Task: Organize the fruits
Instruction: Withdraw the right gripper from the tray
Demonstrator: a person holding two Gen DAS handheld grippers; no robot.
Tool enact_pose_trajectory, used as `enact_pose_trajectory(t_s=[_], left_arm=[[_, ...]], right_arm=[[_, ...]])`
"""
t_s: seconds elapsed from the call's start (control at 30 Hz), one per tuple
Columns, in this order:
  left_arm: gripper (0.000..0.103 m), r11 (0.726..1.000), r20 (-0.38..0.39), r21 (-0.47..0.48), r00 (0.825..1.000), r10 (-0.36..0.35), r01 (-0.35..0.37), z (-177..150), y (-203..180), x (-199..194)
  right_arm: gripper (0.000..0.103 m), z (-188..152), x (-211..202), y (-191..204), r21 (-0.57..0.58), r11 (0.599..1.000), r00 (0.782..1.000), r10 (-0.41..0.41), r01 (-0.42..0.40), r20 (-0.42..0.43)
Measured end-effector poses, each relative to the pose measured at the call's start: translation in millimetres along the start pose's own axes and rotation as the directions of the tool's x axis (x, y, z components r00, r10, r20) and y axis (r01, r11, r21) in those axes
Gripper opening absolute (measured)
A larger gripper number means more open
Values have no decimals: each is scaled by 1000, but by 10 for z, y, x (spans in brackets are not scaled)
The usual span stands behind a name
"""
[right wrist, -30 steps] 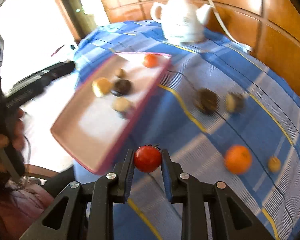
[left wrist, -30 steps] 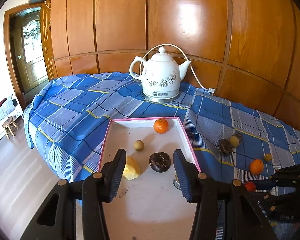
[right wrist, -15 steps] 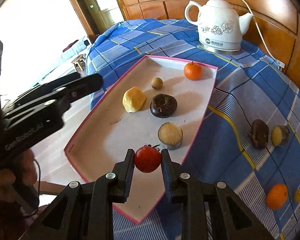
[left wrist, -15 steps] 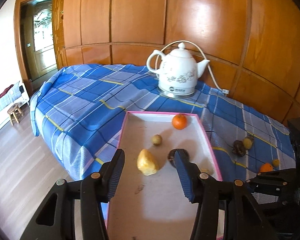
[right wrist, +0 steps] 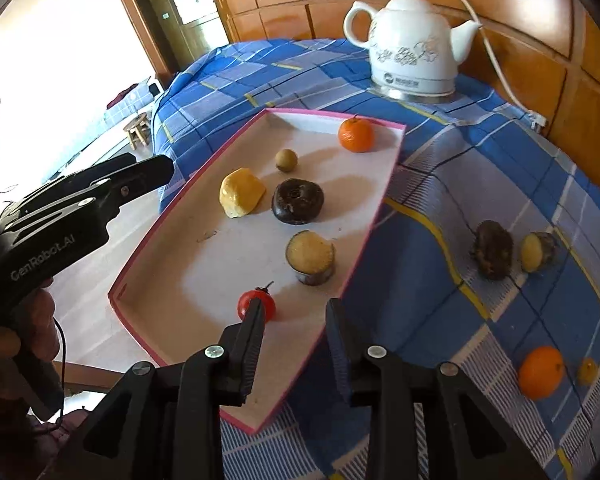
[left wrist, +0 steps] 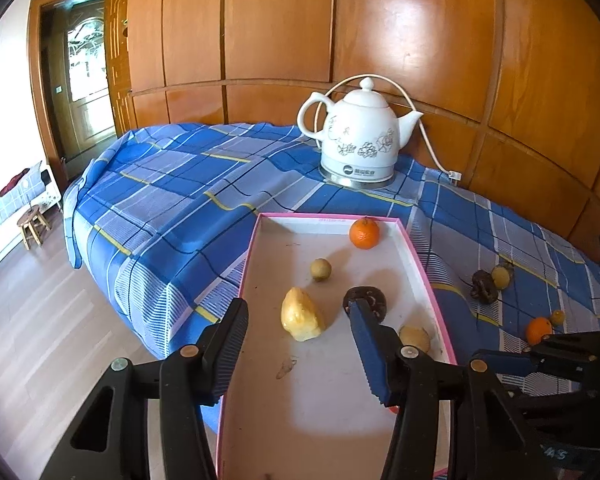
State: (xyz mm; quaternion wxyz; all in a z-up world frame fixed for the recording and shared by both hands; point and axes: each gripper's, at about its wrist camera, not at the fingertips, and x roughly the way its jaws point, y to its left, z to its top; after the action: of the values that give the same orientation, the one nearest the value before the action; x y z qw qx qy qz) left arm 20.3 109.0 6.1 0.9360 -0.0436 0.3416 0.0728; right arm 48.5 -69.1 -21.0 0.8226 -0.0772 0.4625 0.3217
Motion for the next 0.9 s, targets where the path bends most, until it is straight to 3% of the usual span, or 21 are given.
enact_pose_trajectory(t_s=[0.47, 0.9], left_arm=[[54, 996, 9, 80, 1000, -26, 25, -8, -262, -66], [54, 986, 16, 160, 999, -48, 45, -44, -471, -111]], right_arm=[[32, -164, -386, -379, 42, 994, 994, -102, 100, 40], [32, -255, -701, -704, 36, 977, 975, -214, 212, 61]])
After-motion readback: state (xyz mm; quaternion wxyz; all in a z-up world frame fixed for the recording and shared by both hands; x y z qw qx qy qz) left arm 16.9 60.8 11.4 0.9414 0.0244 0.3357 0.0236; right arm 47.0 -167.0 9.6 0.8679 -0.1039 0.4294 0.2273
